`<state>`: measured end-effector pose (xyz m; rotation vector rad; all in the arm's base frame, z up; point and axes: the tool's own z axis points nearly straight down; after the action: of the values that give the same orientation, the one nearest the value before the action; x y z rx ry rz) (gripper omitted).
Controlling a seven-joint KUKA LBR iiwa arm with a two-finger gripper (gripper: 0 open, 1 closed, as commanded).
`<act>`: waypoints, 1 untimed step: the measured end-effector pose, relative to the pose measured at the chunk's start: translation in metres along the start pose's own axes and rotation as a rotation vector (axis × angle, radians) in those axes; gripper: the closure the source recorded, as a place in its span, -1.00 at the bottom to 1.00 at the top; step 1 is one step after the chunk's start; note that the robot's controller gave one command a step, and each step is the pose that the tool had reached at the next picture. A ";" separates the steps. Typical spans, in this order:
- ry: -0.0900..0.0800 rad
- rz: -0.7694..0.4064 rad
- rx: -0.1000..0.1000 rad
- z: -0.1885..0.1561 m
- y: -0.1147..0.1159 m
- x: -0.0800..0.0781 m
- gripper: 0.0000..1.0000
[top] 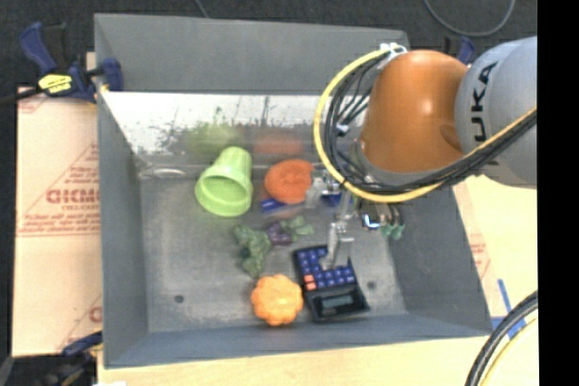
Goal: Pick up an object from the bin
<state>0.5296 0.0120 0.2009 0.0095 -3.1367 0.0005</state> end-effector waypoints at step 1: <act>-0.008 0.001 0.000 -0.004 0.000 -0.002 -1.00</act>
Offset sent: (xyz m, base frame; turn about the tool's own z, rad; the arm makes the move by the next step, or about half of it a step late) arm -0.0037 -0.0484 -0.1309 0.1310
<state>0.5313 0.0119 0.2049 0.0079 -3.1448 0.0000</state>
